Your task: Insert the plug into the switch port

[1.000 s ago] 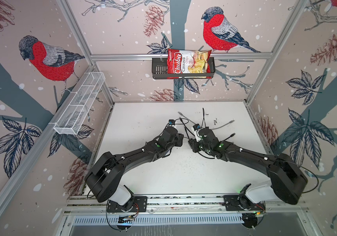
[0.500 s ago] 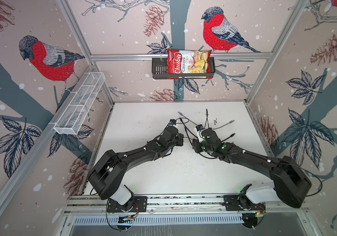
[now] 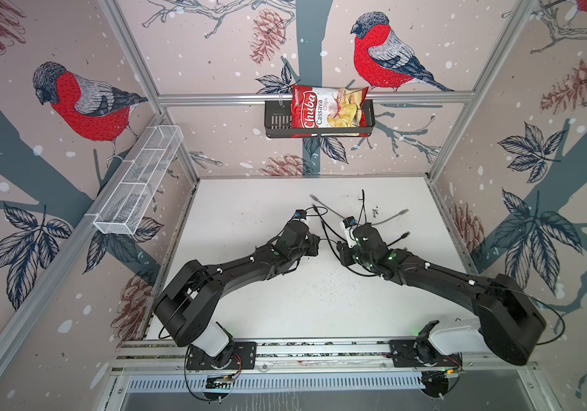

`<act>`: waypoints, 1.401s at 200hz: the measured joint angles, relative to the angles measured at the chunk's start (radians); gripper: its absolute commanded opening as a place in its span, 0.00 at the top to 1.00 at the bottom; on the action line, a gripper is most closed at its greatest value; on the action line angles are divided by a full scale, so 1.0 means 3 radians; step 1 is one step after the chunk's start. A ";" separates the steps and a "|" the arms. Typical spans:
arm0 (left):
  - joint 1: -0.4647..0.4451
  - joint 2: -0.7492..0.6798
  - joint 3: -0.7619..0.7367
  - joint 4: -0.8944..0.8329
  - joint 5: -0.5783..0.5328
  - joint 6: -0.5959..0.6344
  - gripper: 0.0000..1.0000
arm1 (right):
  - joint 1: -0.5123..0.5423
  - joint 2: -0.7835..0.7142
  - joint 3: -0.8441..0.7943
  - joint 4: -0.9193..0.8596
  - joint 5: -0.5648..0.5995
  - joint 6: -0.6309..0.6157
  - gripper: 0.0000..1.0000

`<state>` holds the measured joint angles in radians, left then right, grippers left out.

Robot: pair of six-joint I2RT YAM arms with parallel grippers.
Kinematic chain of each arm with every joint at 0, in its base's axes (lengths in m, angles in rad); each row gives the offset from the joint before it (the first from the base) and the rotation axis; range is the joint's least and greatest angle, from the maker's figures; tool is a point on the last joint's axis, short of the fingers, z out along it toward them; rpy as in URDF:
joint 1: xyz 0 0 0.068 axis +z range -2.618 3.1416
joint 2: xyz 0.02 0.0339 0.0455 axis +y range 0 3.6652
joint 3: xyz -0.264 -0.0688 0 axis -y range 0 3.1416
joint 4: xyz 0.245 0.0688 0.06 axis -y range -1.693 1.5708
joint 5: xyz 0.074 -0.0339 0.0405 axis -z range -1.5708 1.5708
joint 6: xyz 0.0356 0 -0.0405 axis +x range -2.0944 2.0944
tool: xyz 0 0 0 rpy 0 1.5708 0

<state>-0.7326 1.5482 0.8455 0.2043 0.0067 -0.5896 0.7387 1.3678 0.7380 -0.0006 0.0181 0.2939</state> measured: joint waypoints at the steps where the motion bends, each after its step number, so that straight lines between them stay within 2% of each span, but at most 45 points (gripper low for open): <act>1: 0.0000 0.0000 -0.0001 0.0001 0.0001 -0.0003 0.76 | 0.0000 -0.0001 -0.0001 0.0000 0.0000 0.0000 1.00; 46: 0.0052 0.0000 -0.0048 0.0111 0.0079 -0.0032 0.84 | -0.0020 -0.0024 -0.0031 0.0013 0.0000 -0.0001 1.00; 104: 0.0100 0.0056 -0.0057 0.0298 0.0324 -0.0051 0.85 | -0.0034 -0.0018 -0.0062 0.0076 -0.0003 -0.0001 1.00; 163: 0.0117 0.0066 -0.0102 0.0352 0.0406 -0.0106 0.89 | -0.0041 -0.0019 -0.0098 0.0120 -0.0004 0.0001 0.99; 196: 0.0137 0.0041 -0.0122 0.0426 0.0412 -0.0117 0.93 | -0.0041 -0.0064 -0.0160 0.0170 -0.0053 -0.0001 0.93; 224: 0.0151 0.0065 -0.0118 0.0446 0.0434 -0.0116 0.94 | -0.0042 -0.0107 -0.0242 0.0264 -0.0198 -0.0042 0.80; 249: 0.0151 0.0075 -0.0111 0.0453 0.0497 -0.0093 0.95 | -0.0045 -0.0200 -0.0354 0.0364 -0.0332 -0.0205 0.73; 280: 0.0158 0.0072 -0.0076 0.0476 0.0608 0.0024 0.95 | -0.0084 -0.0415 -0.0529 0.0537 -0.0451 -0.0526 0.70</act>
<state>-0.6853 1.5700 0.8227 0.3470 0.1890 -0.5823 0.7136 1.2434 0.5793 0.1604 -0.1173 0.1360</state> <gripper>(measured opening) 0.104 0.290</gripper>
